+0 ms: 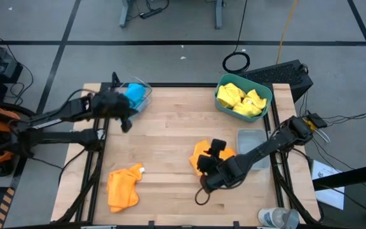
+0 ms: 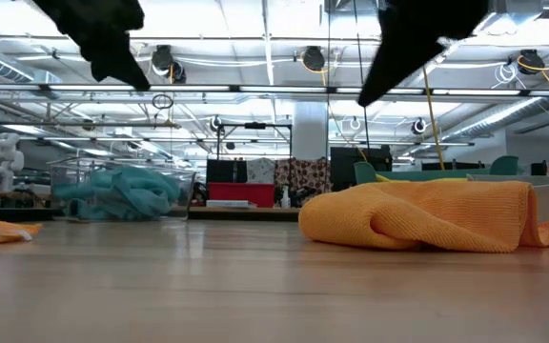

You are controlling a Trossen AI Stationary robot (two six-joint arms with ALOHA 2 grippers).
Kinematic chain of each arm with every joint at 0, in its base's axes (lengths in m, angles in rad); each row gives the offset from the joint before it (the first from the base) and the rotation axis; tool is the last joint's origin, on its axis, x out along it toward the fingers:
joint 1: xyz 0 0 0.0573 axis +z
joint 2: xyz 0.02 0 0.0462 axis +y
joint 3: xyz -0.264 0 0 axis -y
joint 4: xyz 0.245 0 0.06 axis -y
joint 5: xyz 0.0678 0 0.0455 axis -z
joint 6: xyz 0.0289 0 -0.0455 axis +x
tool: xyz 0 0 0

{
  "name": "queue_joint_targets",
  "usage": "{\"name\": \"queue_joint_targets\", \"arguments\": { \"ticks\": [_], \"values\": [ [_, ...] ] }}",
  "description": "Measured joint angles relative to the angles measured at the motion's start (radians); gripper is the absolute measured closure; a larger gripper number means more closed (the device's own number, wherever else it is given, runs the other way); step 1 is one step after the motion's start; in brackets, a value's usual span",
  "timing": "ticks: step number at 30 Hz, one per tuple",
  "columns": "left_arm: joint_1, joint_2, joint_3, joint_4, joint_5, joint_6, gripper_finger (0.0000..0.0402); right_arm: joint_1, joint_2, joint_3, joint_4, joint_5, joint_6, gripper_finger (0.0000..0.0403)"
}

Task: Sort microfiber towel by color & place in baskets
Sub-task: Put the right orange towel into the grey bin

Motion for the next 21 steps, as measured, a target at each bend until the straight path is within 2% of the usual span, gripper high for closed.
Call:
{"name": "queue_joint_targets", "arguments": {
  "ticks": [3,9,13,17,21],
  "values": [
    [-0.126,-0.043,-0.055,0.030,-0.015,-0.072,0.0389,0.015,0.000,-0.047,-0.001,-0.012,0.131,0.0211],
    [-0.343,-0.052,-0.165,0.122,-0.049,-0.186,0.0389,0.039,0.004,-0.181,0.045,-0.026,0.302,0.0117],
    [-0.446,-0.038,-0.199,0.216,-0.095,-0.216,0.0389,0.039,0.004,-0.273,0.164,-0.050,0.355,0.0069],
    [-0.531,-0.016,-0.199,0.253,-0.157,-0.240,0.0389,0.025,0.004,-0.382,0.335,-0.102,0.354,0.0060],
    [-0.594,0.019,-0.199,0.260,-0.207,-0.276,0.0388,0.002,0.002,-0.479,0.477,-0.137,0.350,0.0085]
  ]
}}
